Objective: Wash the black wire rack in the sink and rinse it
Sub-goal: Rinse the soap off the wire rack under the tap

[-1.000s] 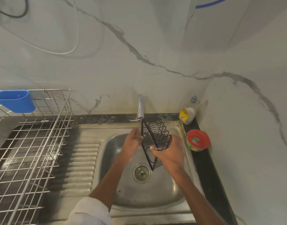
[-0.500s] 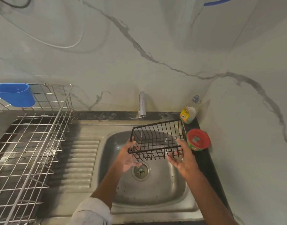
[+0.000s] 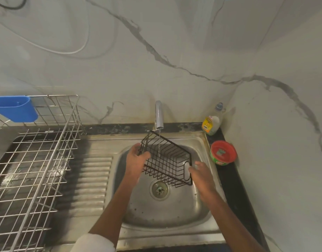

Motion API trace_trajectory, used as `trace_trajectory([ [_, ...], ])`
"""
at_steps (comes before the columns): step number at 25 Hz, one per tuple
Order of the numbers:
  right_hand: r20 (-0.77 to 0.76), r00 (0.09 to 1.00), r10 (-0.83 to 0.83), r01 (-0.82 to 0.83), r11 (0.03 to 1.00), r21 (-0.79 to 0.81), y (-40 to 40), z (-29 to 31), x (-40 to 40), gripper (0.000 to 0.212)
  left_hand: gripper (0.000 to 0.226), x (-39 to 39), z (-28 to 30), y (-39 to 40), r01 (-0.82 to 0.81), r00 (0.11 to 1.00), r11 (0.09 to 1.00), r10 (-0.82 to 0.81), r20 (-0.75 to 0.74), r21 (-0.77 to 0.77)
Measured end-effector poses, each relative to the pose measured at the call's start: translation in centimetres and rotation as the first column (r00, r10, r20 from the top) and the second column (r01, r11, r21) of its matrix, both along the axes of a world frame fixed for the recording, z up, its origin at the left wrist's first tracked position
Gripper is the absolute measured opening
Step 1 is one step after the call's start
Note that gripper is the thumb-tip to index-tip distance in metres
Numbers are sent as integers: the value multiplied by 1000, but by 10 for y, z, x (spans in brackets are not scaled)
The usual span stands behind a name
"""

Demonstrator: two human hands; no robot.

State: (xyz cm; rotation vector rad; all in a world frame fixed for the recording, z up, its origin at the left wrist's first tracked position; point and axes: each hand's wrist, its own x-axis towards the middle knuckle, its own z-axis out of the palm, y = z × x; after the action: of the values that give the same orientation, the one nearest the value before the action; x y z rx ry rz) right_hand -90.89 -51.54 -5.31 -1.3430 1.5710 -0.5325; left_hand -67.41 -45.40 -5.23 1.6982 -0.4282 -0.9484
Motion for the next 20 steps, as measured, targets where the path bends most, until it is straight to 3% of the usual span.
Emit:
trace_trajectory([
  [4, -79, 978, 194, -206, 956, -209, -12, 20, 26, 54, 79, -17, 12, -7, 189, 919, 979, -202, 340, 72],
  [9, -199, 890, 410, -450, 861, -238, -54, 36, 60, 78, 86, -7, 22, -27, 409, 773, 897, -439, 458, 169],
  [12, -225, 870, 438, -478, 861, -173, -74, 35, 69, 55, 84, 14, 29, -32, 512, 718, 841, -531, 449, 175],
  [14, -304, 861, 408, -479, 851, -215, -81, 33, 81, 41, 83, 31, 32, -35, 561, 676, 801, -588, 444, 207],
  [17, -414, 835, 363, -493, 827, -269, -85, 33, 99, 40, 73, 50, 22, -37, 492, 672, 832, -549, 496, 255],
  [20, -385, 864, 325, -455, 831, -320, -70, 33, 107, 34, 51, 52, -1, -29, 280, 774, 934, -357, 523, 224],
])
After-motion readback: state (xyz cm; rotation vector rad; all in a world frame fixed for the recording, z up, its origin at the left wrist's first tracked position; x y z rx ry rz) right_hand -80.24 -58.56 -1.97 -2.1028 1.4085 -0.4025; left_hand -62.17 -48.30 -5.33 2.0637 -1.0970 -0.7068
